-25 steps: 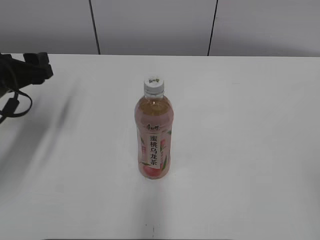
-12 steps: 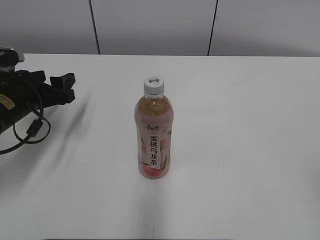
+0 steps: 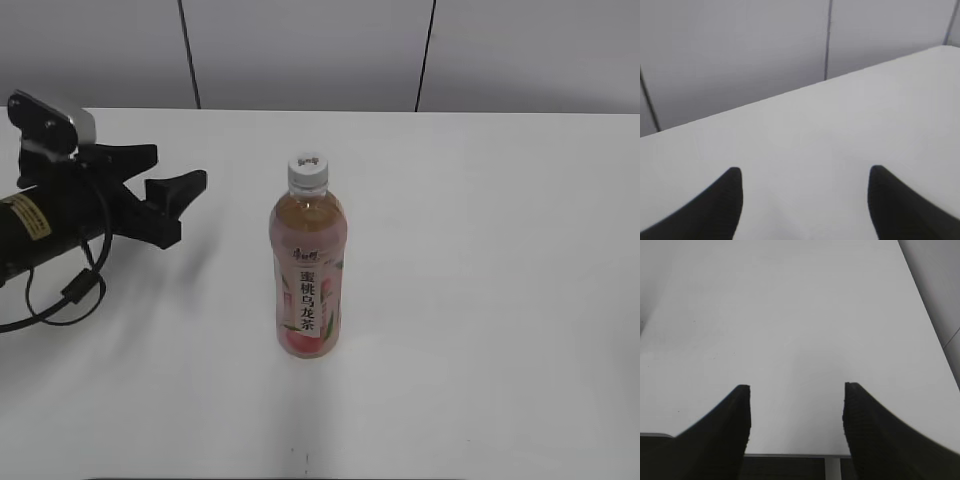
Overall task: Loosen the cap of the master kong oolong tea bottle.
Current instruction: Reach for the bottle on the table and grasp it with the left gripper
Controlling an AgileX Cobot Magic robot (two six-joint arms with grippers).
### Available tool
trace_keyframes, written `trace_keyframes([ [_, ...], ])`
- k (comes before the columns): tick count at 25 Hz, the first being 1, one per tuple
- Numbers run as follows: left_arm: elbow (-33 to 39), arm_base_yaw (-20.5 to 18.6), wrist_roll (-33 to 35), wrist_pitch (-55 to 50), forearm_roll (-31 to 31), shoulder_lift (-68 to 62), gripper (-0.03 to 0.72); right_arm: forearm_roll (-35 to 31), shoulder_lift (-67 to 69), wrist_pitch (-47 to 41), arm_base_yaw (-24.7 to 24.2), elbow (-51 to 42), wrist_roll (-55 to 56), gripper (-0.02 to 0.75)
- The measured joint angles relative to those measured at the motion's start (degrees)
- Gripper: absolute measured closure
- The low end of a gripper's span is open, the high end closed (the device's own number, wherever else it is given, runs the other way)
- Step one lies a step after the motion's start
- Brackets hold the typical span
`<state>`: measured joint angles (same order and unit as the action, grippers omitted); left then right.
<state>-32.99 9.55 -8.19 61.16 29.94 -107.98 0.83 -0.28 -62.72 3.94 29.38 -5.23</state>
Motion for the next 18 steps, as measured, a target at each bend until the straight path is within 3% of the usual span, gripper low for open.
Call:
trace_keyframes([
  [4,0.0,0.0,-4.4,-0.4,7.1,0.0,0.197,0.0,0.0,0.0,0.0,0.0,0.0,0.291],
  [8,0.1,0.0,-10.1,-0.3,14.1,0.0,0.101,0.0,0.0,0.0,0.0,0.0,0.0,0.291],
  [11,2.2,0.0,-11.6,1.3,15.5,0.0,0.069,0.0,0.0,0.0,0.0,0.0,0.0,0.291],
  [18,9.5,-0.5,-11.6,7.3,18.7,0.0,0.072,0.0,0.0,0.0,0.0,0.0,0.0,0.291],
])
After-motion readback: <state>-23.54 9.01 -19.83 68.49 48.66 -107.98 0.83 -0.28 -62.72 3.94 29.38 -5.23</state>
